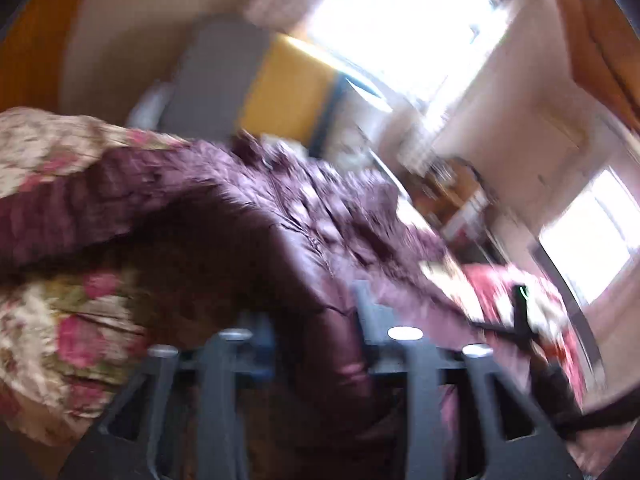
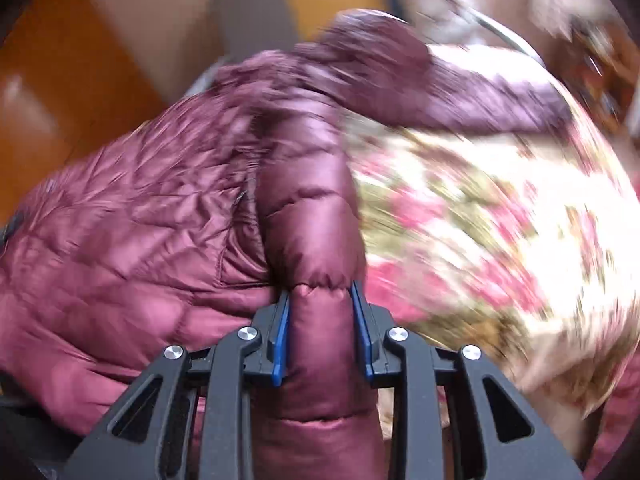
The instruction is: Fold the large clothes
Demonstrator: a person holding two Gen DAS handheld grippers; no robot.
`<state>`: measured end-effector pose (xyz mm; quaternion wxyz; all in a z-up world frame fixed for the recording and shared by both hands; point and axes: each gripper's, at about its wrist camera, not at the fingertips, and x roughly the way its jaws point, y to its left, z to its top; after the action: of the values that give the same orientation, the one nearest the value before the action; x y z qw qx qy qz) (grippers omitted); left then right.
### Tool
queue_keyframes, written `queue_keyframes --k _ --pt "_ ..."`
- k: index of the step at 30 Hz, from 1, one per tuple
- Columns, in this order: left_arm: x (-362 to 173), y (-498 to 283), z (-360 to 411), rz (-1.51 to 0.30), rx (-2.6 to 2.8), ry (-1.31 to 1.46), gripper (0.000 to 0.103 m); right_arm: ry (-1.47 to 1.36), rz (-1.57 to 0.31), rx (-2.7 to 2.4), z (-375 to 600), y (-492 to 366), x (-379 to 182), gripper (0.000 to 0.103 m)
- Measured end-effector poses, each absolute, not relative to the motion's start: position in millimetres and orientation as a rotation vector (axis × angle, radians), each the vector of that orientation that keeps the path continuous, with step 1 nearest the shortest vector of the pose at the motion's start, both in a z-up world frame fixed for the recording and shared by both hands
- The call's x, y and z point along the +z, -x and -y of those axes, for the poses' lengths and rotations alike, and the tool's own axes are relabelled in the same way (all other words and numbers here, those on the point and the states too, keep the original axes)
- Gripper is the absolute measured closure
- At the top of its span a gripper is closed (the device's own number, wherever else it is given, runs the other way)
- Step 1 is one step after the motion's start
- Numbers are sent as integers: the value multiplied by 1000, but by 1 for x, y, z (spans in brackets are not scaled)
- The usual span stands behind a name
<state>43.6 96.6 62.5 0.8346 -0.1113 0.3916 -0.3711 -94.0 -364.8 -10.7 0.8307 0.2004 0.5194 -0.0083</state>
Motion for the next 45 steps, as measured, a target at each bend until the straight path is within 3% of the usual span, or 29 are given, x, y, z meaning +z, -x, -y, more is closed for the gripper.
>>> queue_keyframes --k 1,2,3,5,8,11,12,16,19,20,21,22,23,24,28,31,33,36,38,40,41,42,43,45 --pt "50 -44 -90 -852 -745 202 28 -458 -1126 -62 380 97 -27 78" --pt "38 -44 -88 -871 -717 177 28 -497 -1137 -68 387 98 -39 77" --pt "25 -44 -88 -907 -718 168 28 -542 -1137 -73 395 101 -46 69" --pt "-5 -45 -101 -995 -699 215 28 -534 -1126 -93 392 100 -46 41" --pt "-45 -40 -135 -1072 -624 346 28 -434 -1063 -95 373 93 -22 33" --pt "-68 -32 -149 -1108 -628 505 28 -368 -984 -49 354 80 5 7" --pt "-69 -30 -150 -1099 -649 549 28 -327 -975 -25 345 72 12 6" --pt "-63 -24 -130 -1035 -711 585 13 -222 -1056 -16 349 35 -6 6" --pt "-65 -27 -109 -1036 -687 490 16 -250 -1171 14 366 18 -36 9" --pt "-67 -28 -106 -1035 -682 472 31 -277 -1207 33 373 16 -43 24" --pt "-67 -29 -104 -1036 -673 449 45 -319 -1242 73 375 12 -51 47" --pt "-66 -31 -103 -1037 -658 405 69 -322 -1247 77 375 12 -52 48" --pt "-63 -34 -103 -1033 -650 378 78 -308 -1239 79 373 13 -49 61" --pt "-58 -37 -107 -1024 -646 372 82 -319 -1224 88 373 16 -42 73" --pt "-6 -40 -121 -915 -638 271 89 -311 -1080 201 347 57 10 83" --pt "8 -28 -136 -905 -594 148 89 -265 -1104 178 328 92 -4 83" --pt "-12 -28 -144 -985 -567 142 89 -301 -1178 110 328 108 -47 84" --pt "-55 -26 -143 -1120 -495 114 83 -323 -1190 79 326 119 -68 83" --pt "-58 -29 -146 -1132 -471 154 75 -321 -1199 84 327 116 -65 81" --pt "-44 -32 -152 -1080 -475 225 64 -343 -1171 88 339 107 -51 65" --pt "-34 -31 -156 -1029 -447 227 47 -371 -1138 77 347 102 -45 49" --pt "-24 -32 -159 -976 -424 235 39 -432 -1075 39 365 95 -36 36" --pt "-12 -36 -161 -921 -410 263 30 -482 -1030 12 380 89 -31 35" --pt "5 -44 -154 -867 -418 294 30 -609 -934 -62 417 73 -28 37"
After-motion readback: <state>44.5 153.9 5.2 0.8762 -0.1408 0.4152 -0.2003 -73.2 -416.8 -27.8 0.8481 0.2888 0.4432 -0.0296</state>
